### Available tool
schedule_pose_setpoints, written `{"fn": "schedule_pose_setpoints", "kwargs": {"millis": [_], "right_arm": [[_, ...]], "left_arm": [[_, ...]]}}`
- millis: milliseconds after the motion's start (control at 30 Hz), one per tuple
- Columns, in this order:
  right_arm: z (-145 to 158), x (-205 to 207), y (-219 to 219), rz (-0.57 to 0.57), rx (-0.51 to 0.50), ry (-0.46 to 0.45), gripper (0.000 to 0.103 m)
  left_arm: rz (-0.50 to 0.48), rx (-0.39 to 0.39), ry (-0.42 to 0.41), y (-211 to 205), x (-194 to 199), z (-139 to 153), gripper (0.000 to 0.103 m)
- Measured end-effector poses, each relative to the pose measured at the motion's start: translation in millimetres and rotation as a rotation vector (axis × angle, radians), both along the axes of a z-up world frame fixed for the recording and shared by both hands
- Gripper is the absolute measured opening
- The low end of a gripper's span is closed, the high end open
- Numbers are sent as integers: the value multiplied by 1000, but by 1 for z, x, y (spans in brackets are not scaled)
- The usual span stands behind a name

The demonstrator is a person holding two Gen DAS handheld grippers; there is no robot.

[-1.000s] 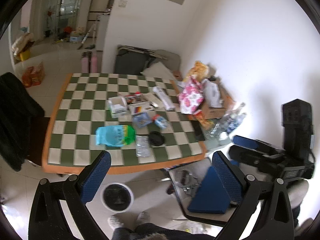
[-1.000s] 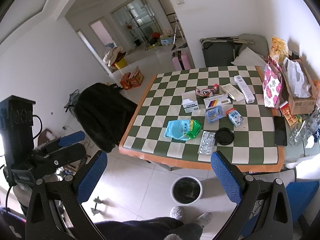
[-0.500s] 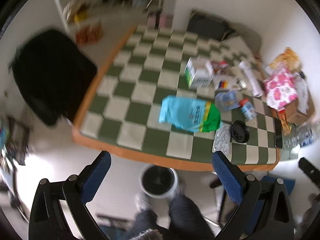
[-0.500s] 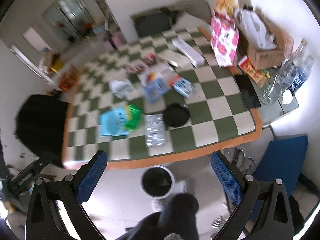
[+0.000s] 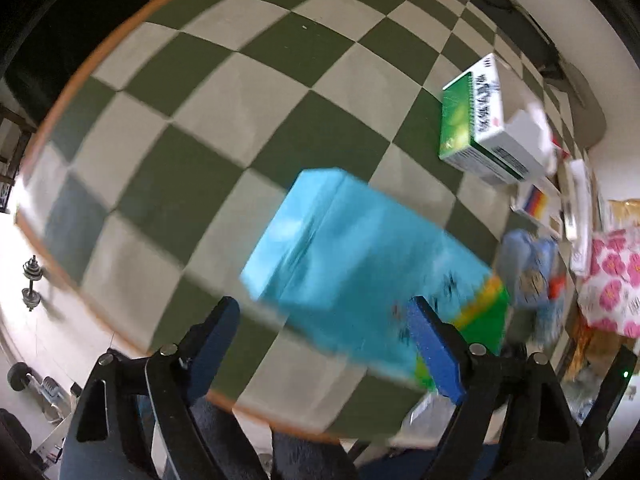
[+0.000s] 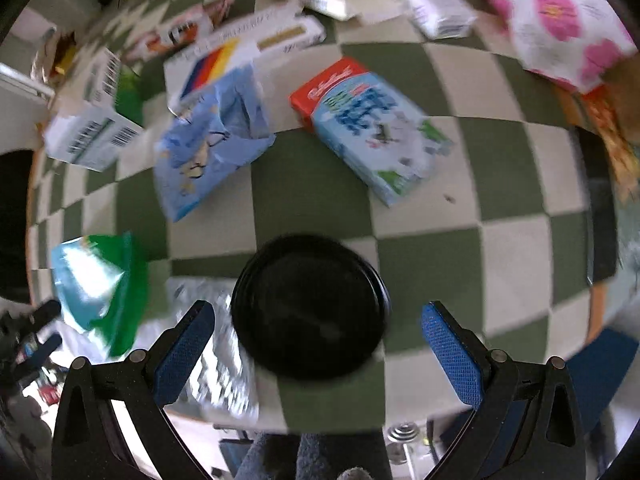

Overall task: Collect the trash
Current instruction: 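Grasp the blue-green rice bag with left tool while right tool grasps black lid, then carry the bag and lid down to the trash bin and release both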

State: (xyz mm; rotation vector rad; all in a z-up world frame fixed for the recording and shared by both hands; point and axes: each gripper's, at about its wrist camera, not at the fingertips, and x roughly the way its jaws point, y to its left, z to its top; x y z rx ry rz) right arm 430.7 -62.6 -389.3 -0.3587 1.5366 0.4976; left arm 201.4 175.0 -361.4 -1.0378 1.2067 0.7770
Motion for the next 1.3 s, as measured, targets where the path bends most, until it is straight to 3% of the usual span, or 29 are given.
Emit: {"fn": "schedule_pose_setpoints", "kwargs": {"millis": [133,200,300,400,633,867,1067,1200,1300], "right_arm": [[-27,-2,17,59,-44,50,103],[-32,-8,22,85,-75,34,103],[-32,-13,25,87,-75,14,97],[-23,-20,26,88,-55,-3,89],[1,-24,24,71,-10,1,89],[45,-29,21,68,66,-39,89],[75,-66,6,42,133,-101,89],[102,-102,-7,-1,182,-153,89],[121,-153,-31,-58,213,-171,89]], "left_arm": [[-13,47,-9,4,15,-5,68],[-39,84,2,1,21,3,40],[-76,129,-8,-5,26,21,34],[-95,168,-15,-9,30,37,32],[-150,287,-36,-21,24,91,30],[-178,378,-76,-28,18,122,26],[-213,434,-150,-34,-22,149,25],[-269,455,-212,-49,-69,167,25],[-311,435,-232,-61,-106,166,25]]}}
